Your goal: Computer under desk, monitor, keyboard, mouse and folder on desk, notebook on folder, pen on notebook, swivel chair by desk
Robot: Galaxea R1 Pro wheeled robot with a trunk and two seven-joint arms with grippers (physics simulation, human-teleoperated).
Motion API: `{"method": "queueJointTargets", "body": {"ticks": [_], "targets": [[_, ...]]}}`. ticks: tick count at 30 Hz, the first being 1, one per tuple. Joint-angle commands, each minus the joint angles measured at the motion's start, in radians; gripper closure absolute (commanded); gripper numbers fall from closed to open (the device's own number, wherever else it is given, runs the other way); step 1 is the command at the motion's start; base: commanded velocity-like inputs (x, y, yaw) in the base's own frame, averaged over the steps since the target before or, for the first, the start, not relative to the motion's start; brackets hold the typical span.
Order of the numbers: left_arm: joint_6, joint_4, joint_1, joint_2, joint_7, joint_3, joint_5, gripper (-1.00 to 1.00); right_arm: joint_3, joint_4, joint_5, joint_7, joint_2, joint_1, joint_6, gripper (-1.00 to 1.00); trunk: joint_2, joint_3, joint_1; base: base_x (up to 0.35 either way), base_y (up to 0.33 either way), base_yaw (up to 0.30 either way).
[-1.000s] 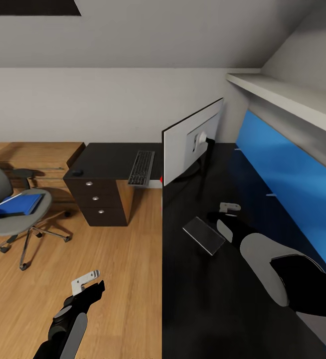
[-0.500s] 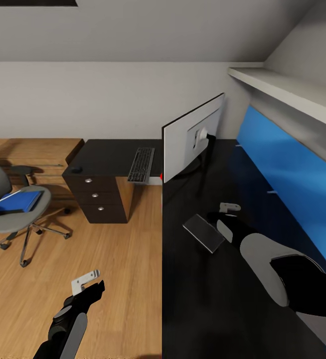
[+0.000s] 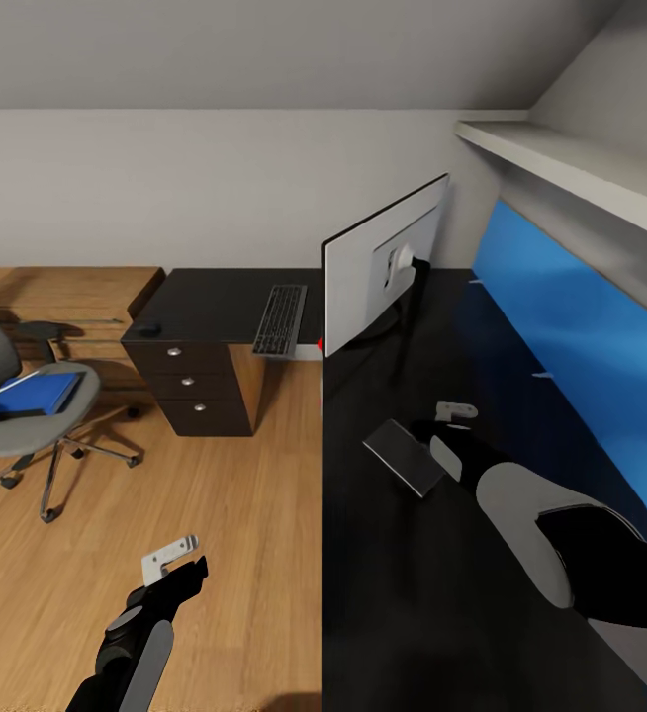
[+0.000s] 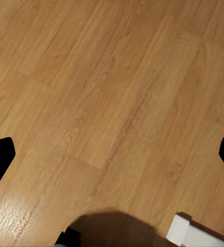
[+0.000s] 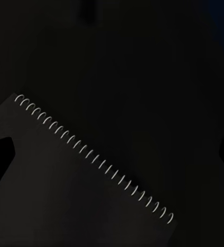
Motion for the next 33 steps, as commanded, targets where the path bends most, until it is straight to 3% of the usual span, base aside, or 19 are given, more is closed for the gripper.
{"method": "queueJointTargets", "body": {"ticks": [1,33], "targets": [[0.003,-0.002,-0.001,-0.001,0.006,0.001,0.010,-1.00,0.008,-0.002,-0.007,-0.005,0.000,0.000,0.006,-1.00,-0.002,-0.003,0.000,0.000,0.000,0.000],[0.003,-0.002,-0.001,-0.001,0.006,0.001,0.009,-1.00,0.008,0.003,-0.007,-0.004,0.000,0.002,0.008,-1.00,-0.002,-0.053,0.000,0.000,0.000,0.000]]}}
